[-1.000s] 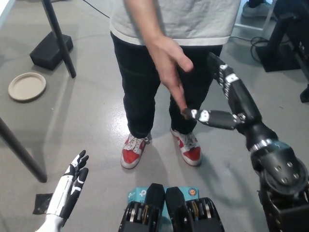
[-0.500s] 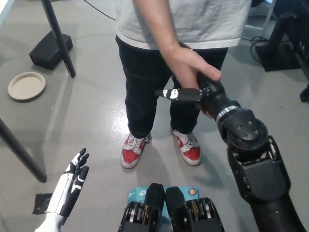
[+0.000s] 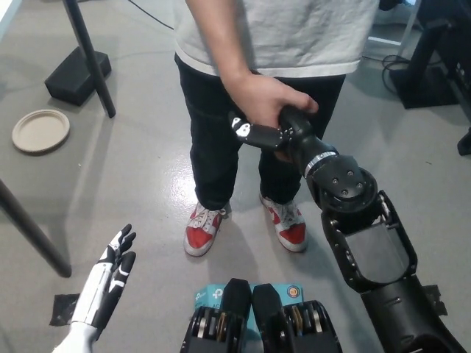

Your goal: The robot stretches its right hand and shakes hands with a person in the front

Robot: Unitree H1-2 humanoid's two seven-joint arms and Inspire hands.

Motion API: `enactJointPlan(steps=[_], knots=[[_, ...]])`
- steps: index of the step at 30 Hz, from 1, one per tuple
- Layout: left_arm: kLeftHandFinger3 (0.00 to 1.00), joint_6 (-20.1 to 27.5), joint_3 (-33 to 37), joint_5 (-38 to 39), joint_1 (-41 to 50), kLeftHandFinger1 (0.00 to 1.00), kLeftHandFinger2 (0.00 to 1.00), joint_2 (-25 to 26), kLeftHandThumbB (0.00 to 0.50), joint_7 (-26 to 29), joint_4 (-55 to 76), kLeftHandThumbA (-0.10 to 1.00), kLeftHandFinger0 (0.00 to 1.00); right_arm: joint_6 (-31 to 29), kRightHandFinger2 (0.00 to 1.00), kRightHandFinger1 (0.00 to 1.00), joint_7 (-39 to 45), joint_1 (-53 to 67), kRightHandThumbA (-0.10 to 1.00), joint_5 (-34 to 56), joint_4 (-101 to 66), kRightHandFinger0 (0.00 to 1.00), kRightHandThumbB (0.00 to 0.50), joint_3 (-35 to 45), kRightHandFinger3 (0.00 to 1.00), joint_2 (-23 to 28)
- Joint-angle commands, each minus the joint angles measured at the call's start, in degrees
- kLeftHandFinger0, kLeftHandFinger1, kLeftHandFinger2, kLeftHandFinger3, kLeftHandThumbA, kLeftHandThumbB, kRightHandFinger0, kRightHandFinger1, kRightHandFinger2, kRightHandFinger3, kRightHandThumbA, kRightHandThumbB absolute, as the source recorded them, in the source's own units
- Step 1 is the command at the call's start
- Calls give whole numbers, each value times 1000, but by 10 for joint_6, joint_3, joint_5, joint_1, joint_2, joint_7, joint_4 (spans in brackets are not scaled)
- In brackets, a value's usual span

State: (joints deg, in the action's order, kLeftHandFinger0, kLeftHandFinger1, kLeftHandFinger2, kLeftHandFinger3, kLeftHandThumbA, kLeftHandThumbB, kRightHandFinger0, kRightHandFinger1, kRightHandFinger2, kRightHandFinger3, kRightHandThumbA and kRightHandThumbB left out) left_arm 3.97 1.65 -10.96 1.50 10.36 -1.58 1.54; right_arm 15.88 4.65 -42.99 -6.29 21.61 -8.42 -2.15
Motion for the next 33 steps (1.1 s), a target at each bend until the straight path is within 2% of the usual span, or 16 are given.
enactJointPlan(steps=[1, 4, 11, 15, 17, 19, 22, 23, 26, 29, 30, 31, 33], knots=[[1000, 9, -4, -6, -6, 1000, 1000, 2, 24, 7, 17, 1000, 1000, -27, 1000, 1000, -15, -3, 316, -12, -14, 1000, 206, -1, 1000, -3], [1000, 7, -4, -4, -5, 1000, 1000, 2, 19, 6, 18, 1000, 1000, -31, 1000, 1000, -15, 3, 307, -9, -26, 1000, 195, 3, 1000, -3], [1000, 13, -4, 2, -6, 1000, 1000, 2, 20, 3, 15, 1000, 1000, 11, 1000, 1000, -12, 43, 366, -28, -159, 1000, 216, -7, 1000, 0], [1000, 12, -5, 3, -13, 1000, 1000, 4, 22, 2, 15, 1000, 1000, 49, 1000, 1000, 8, 82, 360, -11, -350, 1000, 222, -15, 1000, -9], [1000, 11, -5, 1, -12, 1000, 1000, 4, 28, 3, 16, 1000, 1000, 60, 1000, 1000, 18, 91, 370, -13, -413, 1000, 208, -26, 1000, -5], [1000, 10, -5, -1, -14, 1000, 1000, 5, 45, 4, 15, 1000, 1000, 73, 1000, 1000, 30, 99, 410, -6, -508, 1000, 210, -35, 1000, -3], [1000, 8, -5, 2, -13, 1000, 1000, 5, 38, 3, 14, 1000, 1000, 91, 1000, 1000, 34, 101, 397, -3, -596, 1000, 205, -45, 1000, -10], [1000, 11, -5, 3, -13, 1000, 1000, 4, 30, 4, 13, 1000, 1000, 96, 1000, 1000, 34, 102, 401, -4, -626, 1000, 221, -50, 1000, -16], [1000, 12, -4, 0, -13, 1000, 1000, 5, 24, 4, 13, 1000, 1000, 99, 1000, 1000, 34, 104, 369, -22, -620, 1000, 202, -55, 1000, -9], [1000, 12, -3, 2, -14, 1000, 1000, 4, 26, 3, 11, 1000, 1000, 104, 1000, 1000, 32, 106, 354, -25, -578, 1000, 205, -50, 1000, 0], [1000, 14, -3, 2, -14, 1000, 1000, 4, 25, 3, 10, 1000, 1000, 100, 1000, 1000, 31, 106, 253, -25, -560, 1000, 186, -49, 1000, 3], [1000, 17, -3, 1, -13, 1000, 1000, 4, 32, 4, 7, 1000, 1000, 85, 1000, 1000, 29, 105, 312, -27, -498, 1000, 187, -47, 1000, 10], [1000, 15, -2, 0, -16, 1000, 1000, 3, 45, 4, 5, 1000, 1000, 87, 1000, 1000, 19, 99, 305, -34, -437, 1000, 194, -42, 1000, 10]])
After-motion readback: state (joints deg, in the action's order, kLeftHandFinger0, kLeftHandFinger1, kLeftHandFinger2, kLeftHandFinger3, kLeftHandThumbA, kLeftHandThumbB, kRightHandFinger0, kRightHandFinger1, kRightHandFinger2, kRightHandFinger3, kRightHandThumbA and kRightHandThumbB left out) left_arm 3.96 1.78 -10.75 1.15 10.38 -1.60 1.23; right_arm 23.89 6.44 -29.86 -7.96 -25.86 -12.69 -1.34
